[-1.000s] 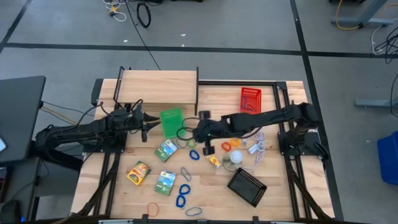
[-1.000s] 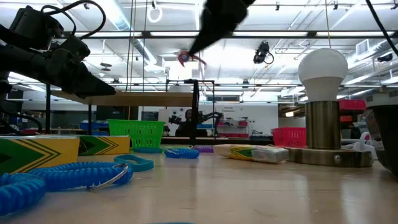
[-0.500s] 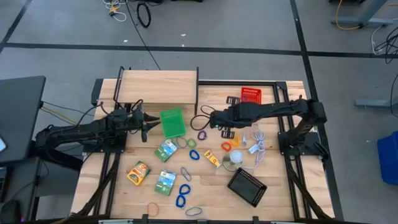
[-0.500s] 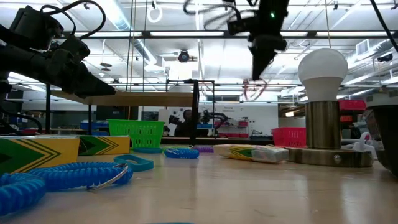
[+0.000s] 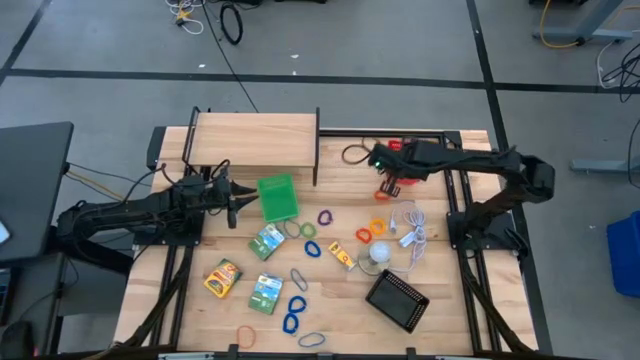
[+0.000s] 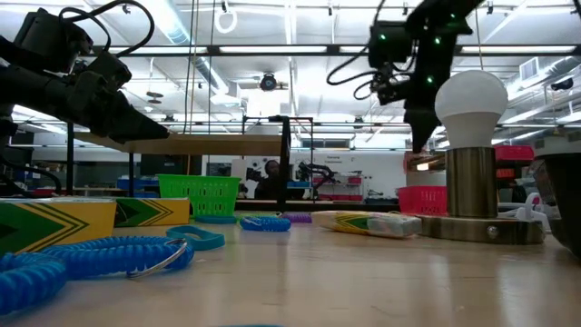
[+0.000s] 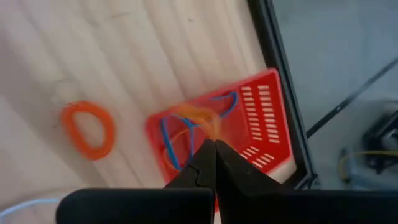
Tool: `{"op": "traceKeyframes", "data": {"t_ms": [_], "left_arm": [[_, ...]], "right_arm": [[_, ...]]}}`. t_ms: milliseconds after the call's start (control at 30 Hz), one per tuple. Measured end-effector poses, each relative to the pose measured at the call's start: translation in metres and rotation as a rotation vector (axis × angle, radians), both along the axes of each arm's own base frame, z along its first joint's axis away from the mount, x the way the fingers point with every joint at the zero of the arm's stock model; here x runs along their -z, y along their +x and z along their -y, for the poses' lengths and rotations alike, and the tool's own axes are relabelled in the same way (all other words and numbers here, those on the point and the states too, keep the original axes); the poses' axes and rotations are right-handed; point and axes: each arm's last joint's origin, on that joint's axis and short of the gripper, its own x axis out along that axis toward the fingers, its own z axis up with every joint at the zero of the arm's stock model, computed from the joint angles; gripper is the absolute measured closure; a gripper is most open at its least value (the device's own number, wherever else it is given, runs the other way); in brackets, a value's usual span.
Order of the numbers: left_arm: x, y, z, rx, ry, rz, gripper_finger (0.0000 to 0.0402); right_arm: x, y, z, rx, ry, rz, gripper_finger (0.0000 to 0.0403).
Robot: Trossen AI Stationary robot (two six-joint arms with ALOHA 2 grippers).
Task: Pick & Place Office Desk Supplies
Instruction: Put the orange rubber band into the red basket, then put the blue rubber band into the red basket
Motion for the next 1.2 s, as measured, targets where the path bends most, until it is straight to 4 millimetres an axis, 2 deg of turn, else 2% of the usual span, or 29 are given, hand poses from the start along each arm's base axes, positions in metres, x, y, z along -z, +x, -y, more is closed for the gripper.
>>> {"op": "traceKeyframes", "data": {"t_ms": [233, 367, 667, 933, 1033, 1200], "left_arm": [[0.0, 0.0, 0.0, -0.001, -0.004, 0.001, 0.0298], [0.0, 0.0, 0.0, -0.001, -0.004, 0.001, 0.0298], [0.0, 0.0, 0.0, -0.001, -0.004, 0.001, 0.0298], [0.0, 0.0, 0.0, -0.001, -0.004, 0.0, 0.0298], [0.0, 0.0, 0.0, -0.001, -0.004, 0.001, 0.0298], [0.0, 0.0, 0.0, -0.001, -0.004, 0.0, 0.0298]], "right_arm": [[0.027, -0.023, 0.031, 0.037, 0.078, 0.07, 0.0402], [0.038, -0.032, 0.043, 0.04, 0.092, 0.091, 0.0387], [0.039, -0.039, 0.054, 0.012, 0.119, 0.102, 0.0359], [0.036, -0.036, 0.06, 0.063, 0.01, 0.116, 0.0351], [0.035, -0.036, 0.061, 0.078, -0.022, 0.107, 0.0327], [0.034, -0.035, 0.062, 0.097, -0.06, 0.108, 0.0256]]}}
